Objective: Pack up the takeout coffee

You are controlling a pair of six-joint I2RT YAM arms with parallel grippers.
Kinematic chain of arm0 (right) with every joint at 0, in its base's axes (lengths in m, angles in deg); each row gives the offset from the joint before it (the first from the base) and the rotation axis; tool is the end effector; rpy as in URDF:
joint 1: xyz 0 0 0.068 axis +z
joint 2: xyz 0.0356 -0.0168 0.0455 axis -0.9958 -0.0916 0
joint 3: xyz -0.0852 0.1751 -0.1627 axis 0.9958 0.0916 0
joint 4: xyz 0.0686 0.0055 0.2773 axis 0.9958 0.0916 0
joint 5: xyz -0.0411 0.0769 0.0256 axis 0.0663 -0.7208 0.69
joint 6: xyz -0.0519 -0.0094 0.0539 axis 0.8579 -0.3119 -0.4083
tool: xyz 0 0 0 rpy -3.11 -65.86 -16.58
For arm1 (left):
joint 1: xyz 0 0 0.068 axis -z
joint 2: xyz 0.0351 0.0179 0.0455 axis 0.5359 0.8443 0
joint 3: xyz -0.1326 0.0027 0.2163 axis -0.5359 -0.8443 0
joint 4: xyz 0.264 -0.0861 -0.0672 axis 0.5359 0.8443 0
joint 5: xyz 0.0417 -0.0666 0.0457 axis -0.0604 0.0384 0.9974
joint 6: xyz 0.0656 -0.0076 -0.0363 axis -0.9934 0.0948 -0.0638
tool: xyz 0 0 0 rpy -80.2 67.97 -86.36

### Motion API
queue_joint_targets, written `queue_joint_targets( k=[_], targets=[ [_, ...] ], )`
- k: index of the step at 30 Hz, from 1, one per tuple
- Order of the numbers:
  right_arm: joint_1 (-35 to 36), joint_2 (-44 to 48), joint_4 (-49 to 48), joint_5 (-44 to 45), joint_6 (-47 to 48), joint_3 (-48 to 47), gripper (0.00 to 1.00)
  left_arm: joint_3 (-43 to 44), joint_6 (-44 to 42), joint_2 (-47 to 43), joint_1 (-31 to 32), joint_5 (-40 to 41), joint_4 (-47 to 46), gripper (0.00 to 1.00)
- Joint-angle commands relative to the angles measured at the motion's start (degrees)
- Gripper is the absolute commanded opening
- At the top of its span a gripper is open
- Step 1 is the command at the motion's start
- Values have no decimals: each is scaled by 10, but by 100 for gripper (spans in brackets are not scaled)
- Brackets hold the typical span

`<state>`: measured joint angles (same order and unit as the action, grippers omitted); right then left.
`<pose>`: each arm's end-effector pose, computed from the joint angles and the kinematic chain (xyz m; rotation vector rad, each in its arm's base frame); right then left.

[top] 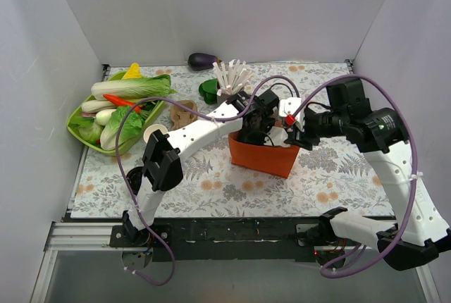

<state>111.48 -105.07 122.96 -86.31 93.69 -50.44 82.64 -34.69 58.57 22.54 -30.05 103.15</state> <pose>0.1903 0.1322 0.4022 -1.6032 1.5640 0.3937 0.2580 -0.3738 0.2387 1.6710 2.3788 -0.2069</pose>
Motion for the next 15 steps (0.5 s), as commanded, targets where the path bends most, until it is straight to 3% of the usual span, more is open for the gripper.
queue_joint_targets(
  k=[1, 4, 8, 15],
  targets=[
    [1, 9, 10, 37, -5, -78, 55, -19, 1, -20, 6, -2, 45, 0],
    [2, 16, -5, 74, -14, -97, 55, -31, 4, -18, 7, 8, 41, 0],
    [1, 54, -67, 123, -41, -53, 55, -49, 14, -18, 9, 23, 30, 0],
    [1, 69, -105, 139, -69, -28, 56, -58, 26, -16, 18, 40, 16, 0]
  ],
)
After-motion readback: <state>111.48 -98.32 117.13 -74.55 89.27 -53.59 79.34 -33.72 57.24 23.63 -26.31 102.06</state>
